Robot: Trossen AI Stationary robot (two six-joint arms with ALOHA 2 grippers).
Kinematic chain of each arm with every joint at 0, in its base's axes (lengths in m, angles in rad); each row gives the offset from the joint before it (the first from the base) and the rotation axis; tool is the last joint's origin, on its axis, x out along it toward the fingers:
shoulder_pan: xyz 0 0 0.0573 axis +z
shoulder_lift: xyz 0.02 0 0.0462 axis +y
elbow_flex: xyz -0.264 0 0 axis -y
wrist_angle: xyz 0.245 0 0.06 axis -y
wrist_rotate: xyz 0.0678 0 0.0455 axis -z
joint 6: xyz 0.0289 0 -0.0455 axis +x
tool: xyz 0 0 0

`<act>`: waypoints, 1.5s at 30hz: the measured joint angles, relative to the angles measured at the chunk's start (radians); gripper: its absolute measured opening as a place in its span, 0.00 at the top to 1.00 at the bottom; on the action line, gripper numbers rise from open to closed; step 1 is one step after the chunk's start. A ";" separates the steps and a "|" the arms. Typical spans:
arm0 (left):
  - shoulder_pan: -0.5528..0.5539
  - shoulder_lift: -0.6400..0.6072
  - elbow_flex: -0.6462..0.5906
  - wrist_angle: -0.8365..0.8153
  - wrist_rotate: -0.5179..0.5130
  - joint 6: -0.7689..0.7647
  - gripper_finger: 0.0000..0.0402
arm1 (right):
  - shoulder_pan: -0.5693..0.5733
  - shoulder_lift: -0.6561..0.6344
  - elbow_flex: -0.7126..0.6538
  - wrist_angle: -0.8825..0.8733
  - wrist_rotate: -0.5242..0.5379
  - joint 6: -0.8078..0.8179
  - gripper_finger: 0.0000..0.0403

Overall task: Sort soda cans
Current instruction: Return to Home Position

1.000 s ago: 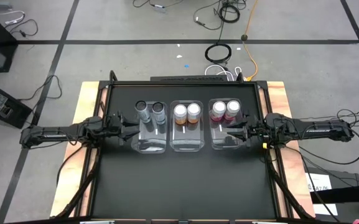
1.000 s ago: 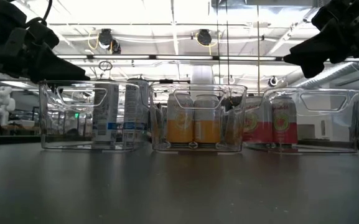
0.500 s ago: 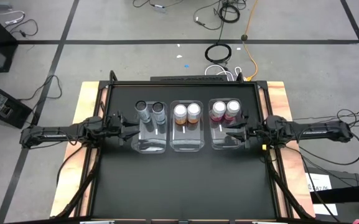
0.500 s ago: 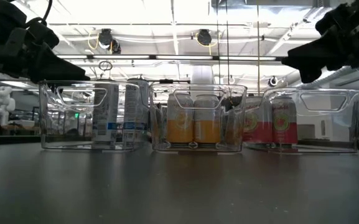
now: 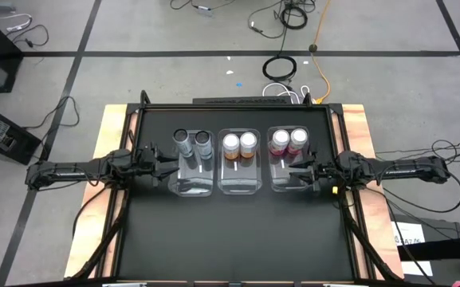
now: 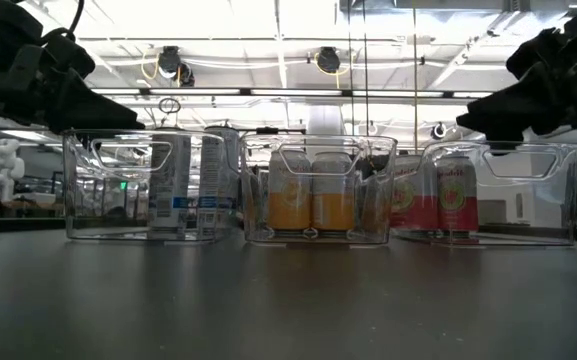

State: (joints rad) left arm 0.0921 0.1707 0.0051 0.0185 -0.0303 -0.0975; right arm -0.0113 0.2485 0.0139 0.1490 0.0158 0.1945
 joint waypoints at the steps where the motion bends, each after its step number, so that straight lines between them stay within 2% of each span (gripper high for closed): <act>1: 0.000 0.000 0.000 0.000 0.000 0.000 0.52 | 0.000 0.000 0.000 -0.004 -0.001 0.009 0.68; 6: 0.000 0.000 0.000 0.000 0.000 0.000 0.52 | 0.000 0.000 0.000 -0.007 -0.018 0.004 0.68; 13: 0.000 0.000 -0.001 0.000 0.000 0.000 0.52 | 0.000 0.000 0.000 -0.122 -0.015 0.005 0.68; 45: 0.000 0.000 -0.001 0.000 0.000 0.000 0.52 | 0.000 0.000 0.000 -0.124 -0.013 0.003 0.68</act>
State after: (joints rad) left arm 0.0921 0.1707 0.0044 0.0185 -0.0303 -0.0971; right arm -0.0113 0.2485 0.0139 0.0250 0.0025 0.1974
